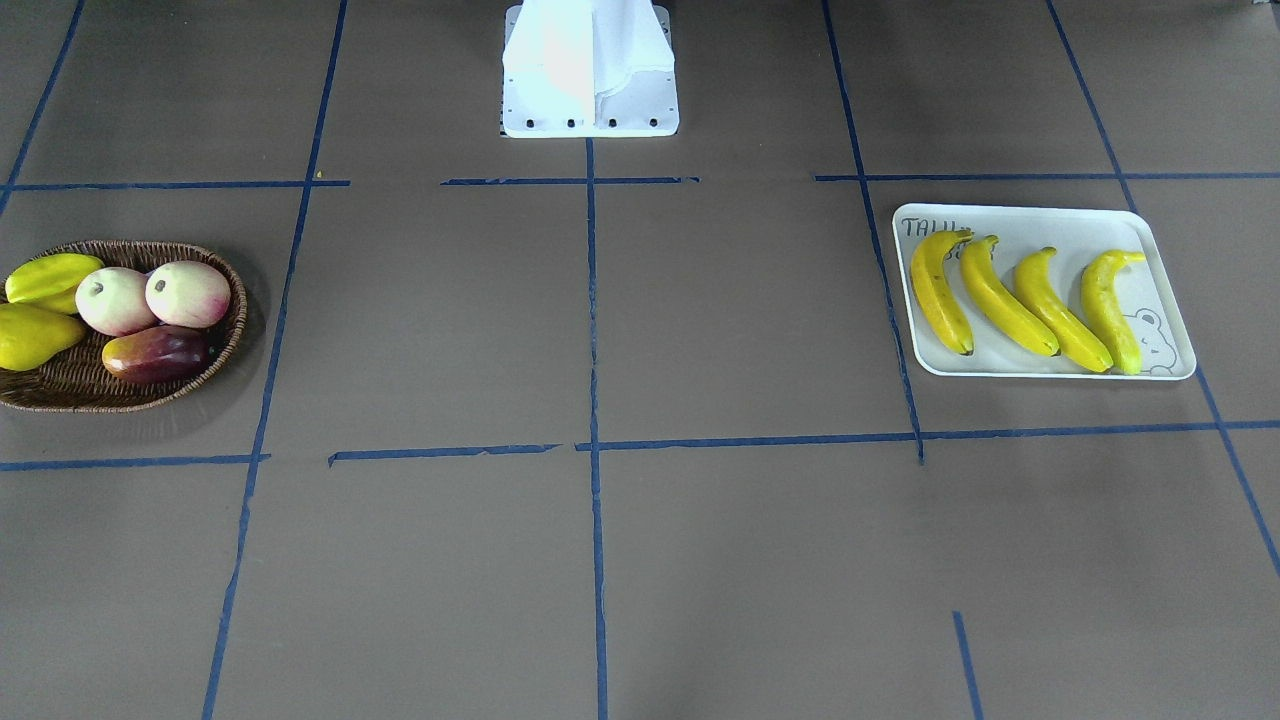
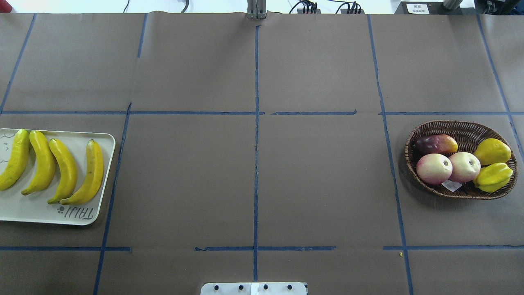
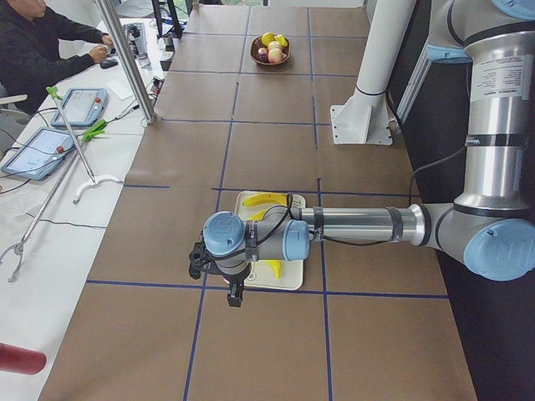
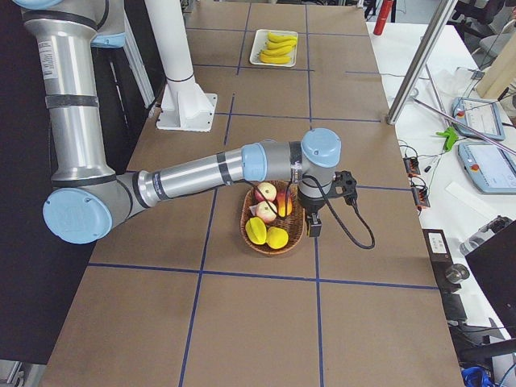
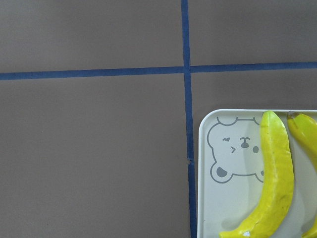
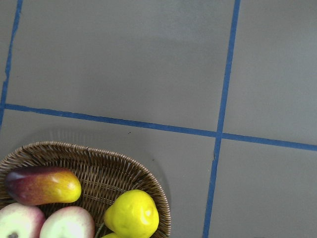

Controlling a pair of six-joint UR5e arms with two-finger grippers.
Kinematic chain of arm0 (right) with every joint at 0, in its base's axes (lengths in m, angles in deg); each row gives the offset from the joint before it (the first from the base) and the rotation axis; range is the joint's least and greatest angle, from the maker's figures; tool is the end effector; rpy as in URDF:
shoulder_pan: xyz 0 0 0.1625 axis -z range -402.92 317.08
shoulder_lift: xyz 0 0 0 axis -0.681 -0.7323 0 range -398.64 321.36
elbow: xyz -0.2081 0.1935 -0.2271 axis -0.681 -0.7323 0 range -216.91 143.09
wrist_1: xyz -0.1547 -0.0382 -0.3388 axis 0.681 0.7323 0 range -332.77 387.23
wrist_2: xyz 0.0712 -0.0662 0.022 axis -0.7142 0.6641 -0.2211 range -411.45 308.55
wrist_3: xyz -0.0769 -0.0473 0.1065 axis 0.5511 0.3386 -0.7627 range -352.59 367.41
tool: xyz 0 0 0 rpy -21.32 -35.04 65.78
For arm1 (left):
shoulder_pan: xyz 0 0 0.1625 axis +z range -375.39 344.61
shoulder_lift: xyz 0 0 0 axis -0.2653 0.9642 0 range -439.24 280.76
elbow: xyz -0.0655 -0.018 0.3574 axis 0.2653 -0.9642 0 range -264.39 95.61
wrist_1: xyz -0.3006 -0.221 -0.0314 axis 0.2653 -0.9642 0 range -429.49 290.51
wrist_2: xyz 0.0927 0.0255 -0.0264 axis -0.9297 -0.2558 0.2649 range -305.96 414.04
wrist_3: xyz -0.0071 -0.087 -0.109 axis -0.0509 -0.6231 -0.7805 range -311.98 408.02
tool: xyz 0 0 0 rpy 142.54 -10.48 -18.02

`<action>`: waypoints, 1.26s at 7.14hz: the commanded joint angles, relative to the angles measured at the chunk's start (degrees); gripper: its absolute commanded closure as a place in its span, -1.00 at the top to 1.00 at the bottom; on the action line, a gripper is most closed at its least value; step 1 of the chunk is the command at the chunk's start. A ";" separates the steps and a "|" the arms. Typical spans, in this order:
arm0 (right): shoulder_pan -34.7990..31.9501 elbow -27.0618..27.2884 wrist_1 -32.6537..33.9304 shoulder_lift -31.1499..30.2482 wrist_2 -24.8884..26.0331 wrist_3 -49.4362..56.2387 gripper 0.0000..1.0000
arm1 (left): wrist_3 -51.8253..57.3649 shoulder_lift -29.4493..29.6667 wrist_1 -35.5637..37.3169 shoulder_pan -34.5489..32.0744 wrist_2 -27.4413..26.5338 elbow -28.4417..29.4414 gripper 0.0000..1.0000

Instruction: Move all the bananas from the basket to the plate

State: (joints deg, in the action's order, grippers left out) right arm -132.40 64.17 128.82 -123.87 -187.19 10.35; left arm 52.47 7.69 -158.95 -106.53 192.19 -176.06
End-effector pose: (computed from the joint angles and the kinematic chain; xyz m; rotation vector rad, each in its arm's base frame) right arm 0.0290 -0.4737 0.5192 0.0871 -0.7965 -0.0868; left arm -0.0378 -0.4261 0.6308 0.0094 0.8410 0.0400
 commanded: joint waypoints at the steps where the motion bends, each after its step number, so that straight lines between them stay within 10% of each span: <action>1: -4.63 -4.91 0.10 -0.11 -2.06 0.57 1.00 | 0.29 -0.18 -0.01 -0.09 -0.25 -0.26 1.00; 9: -5.79 -5.37 -2.89 -9.68 -2.25 0.66 1.00 | -0.24 0.00 -0.01 -0.09 -0.25 -0.17 1.00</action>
State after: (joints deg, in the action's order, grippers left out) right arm -138.23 58.85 126.13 -132.73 -189.41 11.00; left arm 52.34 7.79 -158.97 -106.58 191.88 -176.13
